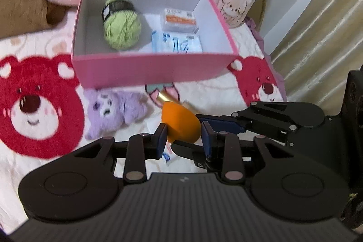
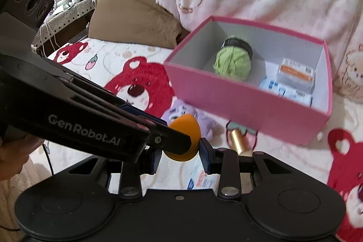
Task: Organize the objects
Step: 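Carry the orange sponge with the left gripper into the pink box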
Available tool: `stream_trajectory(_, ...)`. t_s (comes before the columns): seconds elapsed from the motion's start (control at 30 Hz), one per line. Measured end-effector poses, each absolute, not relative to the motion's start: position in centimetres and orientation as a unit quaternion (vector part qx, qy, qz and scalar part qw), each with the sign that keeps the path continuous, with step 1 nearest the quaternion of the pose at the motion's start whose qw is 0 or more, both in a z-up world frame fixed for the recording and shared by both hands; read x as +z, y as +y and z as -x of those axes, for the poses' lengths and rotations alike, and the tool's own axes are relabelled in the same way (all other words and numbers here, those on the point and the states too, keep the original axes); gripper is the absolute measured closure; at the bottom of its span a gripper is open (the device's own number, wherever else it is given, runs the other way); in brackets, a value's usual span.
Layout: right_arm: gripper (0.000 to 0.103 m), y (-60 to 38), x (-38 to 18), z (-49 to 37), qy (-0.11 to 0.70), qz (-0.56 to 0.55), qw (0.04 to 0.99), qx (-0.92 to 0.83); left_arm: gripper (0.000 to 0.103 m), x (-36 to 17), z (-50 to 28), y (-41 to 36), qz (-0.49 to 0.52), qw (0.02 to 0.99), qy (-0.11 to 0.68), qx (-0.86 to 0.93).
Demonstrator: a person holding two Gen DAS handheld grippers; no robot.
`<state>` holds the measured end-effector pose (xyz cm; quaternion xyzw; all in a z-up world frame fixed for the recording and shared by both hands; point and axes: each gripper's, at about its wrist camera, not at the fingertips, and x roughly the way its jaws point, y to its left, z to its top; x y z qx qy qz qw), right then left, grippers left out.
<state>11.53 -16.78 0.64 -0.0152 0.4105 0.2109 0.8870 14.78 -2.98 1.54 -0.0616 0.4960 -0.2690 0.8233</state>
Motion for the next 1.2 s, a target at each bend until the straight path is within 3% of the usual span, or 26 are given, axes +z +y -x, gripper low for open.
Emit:
stream_trajectory(0.33, 0.063, -16.2, 6.1, -16.4, 0.415, 0.066, 0.884, 0.205, 0.073, 6.8, -20.1, -4.2, 0.059, 0.841, 0.472, -0.258)
stream_trajectory(0.63, 0.063, -16.3, 7.8, -22.7, 0.437, 0.112, 0.870, 0.201, 0.073, 8.0, -26.3, -4.6, 0.111, 0.840, 0.465, -0.257)
stream_trajectory(0.97, 0.065, -20.3, 1.0, -29.8, 0.447, 0.020, 0.878, 0.169, 0.073, 1.3, -34.6, -6.4, 0.116, 0.828, 0.497, -0.231)
stream_trajectory(1.2, 0.065, -21.2, -2.9, -34.4, 0.470, 0.023, 0.871, 0.139, 0.073, -3.2, -39.1, -8.0, 0.139, 0.824, 0.509, -0.209)
